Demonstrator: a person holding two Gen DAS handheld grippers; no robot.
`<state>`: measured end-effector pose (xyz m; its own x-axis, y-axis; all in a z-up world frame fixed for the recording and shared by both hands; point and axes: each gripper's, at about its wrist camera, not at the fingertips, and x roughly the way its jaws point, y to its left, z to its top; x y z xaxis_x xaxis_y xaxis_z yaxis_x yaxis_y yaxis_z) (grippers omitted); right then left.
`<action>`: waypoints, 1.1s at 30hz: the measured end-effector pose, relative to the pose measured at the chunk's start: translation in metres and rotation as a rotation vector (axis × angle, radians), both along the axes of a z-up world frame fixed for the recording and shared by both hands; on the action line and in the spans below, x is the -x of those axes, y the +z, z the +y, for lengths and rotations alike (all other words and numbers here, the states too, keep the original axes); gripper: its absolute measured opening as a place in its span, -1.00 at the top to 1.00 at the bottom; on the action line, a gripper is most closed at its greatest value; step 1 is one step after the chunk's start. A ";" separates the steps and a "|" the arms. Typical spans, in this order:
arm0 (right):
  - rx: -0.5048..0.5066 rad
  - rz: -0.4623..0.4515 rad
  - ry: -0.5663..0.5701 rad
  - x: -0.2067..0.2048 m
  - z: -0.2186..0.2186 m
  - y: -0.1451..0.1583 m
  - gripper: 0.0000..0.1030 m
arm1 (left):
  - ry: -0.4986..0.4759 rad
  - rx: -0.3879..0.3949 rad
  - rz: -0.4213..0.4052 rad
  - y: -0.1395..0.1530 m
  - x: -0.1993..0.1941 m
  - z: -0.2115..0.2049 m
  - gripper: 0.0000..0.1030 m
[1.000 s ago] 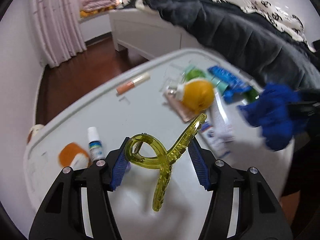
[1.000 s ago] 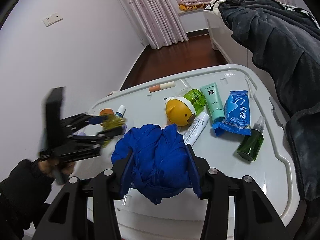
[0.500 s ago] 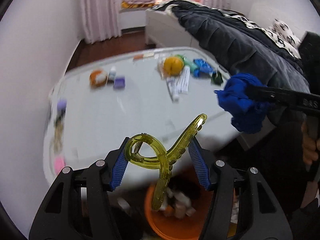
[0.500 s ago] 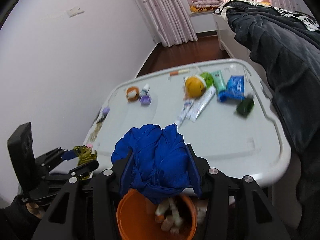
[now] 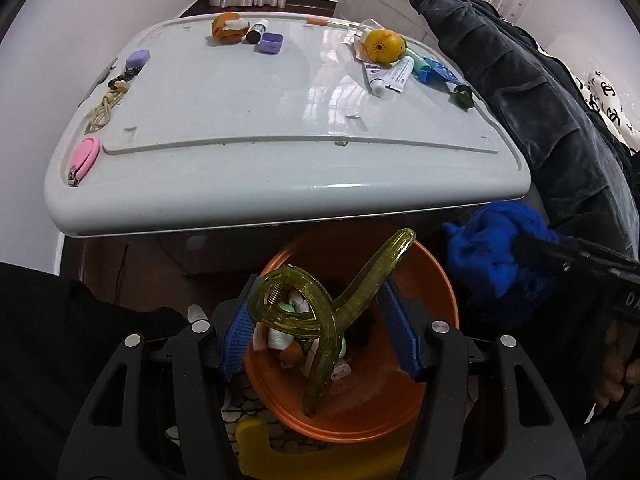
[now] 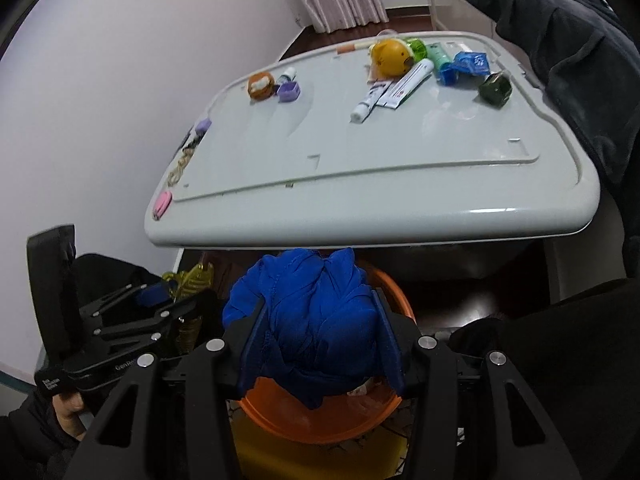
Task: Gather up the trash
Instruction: 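Lower the blue loofah and yellow hair clip over the orange bucket and release both, then grasp the green spray bottle with the right gripper while the left gripper grasps the orange sock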
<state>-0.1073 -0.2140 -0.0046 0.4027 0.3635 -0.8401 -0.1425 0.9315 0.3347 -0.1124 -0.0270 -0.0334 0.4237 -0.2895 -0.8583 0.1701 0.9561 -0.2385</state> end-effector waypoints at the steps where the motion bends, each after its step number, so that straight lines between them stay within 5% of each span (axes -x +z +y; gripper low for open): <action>1: 0.004 0.002 0.004 0.000 0.001 -0.001 0.03 | -0.003 0.003 0.004 -0.001 0.000 0.000 -0.12; 3: 0.012 0.012 0.014 -0.001 0.004 -0.003 -0.13 | -0.009 0.009 0.015 -0.003 -0.002 -0.002 -0.16; 6: 0.012 0.030 0.013 -0.002 0.003 -0.007 -0.18 | -0.005 0.002 0.027 -0.005 -0.002 -0.003 -0.49; 14: 0.001 -0.013 -0.080 -0.022 -0.029 0.007 -0.19 | 0.014 0.013 0.030 -0.005 -0.008 0.004 -0.54; 20: 0.103 -0.096 -0.287 -0.111 -0.095 0.030 -0.19 | 0.007 -0.011 -0.016 0.007 -0.028 -0.002 -0.54; 24: 0.121 -0.015 -0.433 -0.192 -0.142 0.010 -0.16 | -0.002 -0.006 -0.027 0.012 -0.044 -0.008 -0.54; 29: 0.152 0.089 -0.480 -0.252 -0.150 -0.023 -0.15 | -0.001 0.018 -0.026 0.012 -0.058 -0.010 -0.54; 32: 0.185 0.180 -0.489 -0.270 -0.149 -0.052 0.05 | -0.001 0.021 -0.019 0.009 -0.062 -0.011 -0.54; 33: 0.252 0.136 -0.476 -0.270 -0.143 -0.052 0.23 | 0.002 0.020 -0.016 0.008 -0.063 -0.010 -0.54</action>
<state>0.1626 -0.3566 -0.0564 0.3556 -0.0509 -0.9333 0.3426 0.9361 0.0795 -0.0495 -0.0371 -0.0256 0.4382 -0.3054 -0.8454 0.1723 0.9516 -0.2545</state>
